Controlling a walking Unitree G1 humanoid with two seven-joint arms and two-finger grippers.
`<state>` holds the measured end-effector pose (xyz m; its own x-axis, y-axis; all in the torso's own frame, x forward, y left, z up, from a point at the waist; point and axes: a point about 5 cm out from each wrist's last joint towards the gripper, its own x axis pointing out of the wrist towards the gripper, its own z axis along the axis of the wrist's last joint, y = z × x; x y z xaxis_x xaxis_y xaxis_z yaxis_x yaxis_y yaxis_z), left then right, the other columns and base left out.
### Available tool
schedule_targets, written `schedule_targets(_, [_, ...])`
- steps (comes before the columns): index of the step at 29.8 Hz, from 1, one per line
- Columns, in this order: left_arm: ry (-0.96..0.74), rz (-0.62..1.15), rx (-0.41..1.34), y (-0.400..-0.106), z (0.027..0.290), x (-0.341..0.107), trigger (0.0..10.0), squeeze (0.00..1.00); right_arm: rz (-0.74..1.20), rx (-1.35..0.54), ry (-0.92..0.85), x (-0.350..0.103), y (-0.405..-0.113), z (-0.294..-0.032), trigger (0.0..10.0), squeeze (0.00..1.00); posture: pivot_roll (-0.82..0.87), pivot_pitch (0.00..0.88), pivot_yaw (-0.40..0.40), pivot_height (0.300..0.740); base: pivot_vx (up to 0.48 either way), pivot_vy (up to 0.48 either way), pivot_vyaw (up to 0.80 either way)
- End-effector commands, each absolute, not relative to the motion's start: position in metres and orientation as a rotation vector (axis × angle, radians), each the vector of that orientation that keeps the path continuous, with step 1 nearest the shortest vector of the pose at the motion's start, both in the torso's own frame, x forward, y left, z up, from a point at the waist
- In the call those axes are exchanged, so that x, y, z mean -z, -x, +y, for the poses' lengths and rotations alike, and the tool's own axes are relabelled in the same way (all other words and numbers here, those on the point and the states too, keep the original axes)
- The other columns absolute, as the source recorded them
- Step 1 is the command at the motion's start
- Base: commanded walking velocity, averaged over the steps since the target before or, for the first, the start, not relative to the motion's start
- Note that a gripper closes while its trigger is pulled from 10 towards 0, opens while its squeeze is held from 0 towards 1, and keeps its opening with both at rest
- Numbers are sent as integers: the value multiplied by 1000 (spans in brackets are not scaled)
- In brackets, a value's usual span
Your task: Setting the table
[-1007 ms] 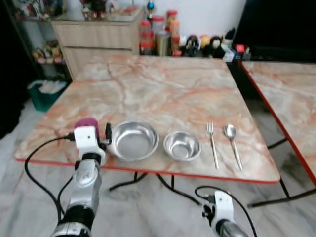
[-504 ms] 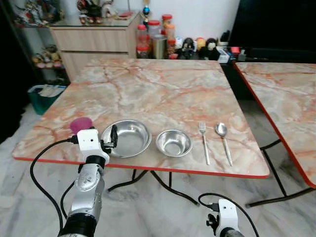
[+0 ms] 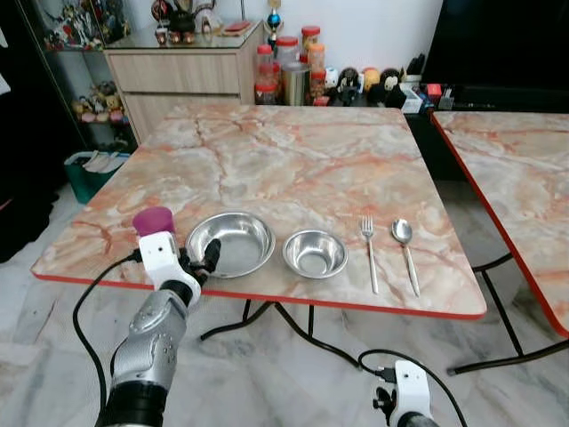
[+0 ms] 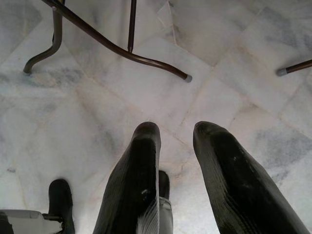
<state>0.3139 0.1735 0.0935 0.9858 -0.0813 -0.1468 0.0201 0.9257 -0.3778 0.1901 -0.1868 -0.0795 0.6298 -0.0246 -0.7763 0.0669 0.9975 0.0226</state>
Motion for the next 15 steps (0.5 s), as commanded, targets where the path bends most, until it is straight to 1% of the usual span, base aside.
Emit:
schedule_targets(1, [382, 187, 8, -318, 178, -101, 10000, 0, 880, 56, -58, 79, -192, -186, 10000, 0, 25, 0, 13, 740, 0, 0, 0])
schedule_targets(7, [389, 202, -46, -319, 186, -102, 10000, 0, 882, 59, -59, 79, -191, -187, 10000, 0, 25, 0, 12, 740, 0, 0, 0])
schedule_targets(13, [428, 219, -80, -322, 187, -104, 10000, 0, 885, 59, -57, 80, -190, -187, 10000, 0, 18, 0, 15, 740, 0, 0, 0])
schedule_targets(15, [442, 198, -77, -323, 186, -109, 10000, 0, 882, 60, -58, 79, -190, -187, 10000, 0, 18, 0, 15, 740, 0, 0, 0])
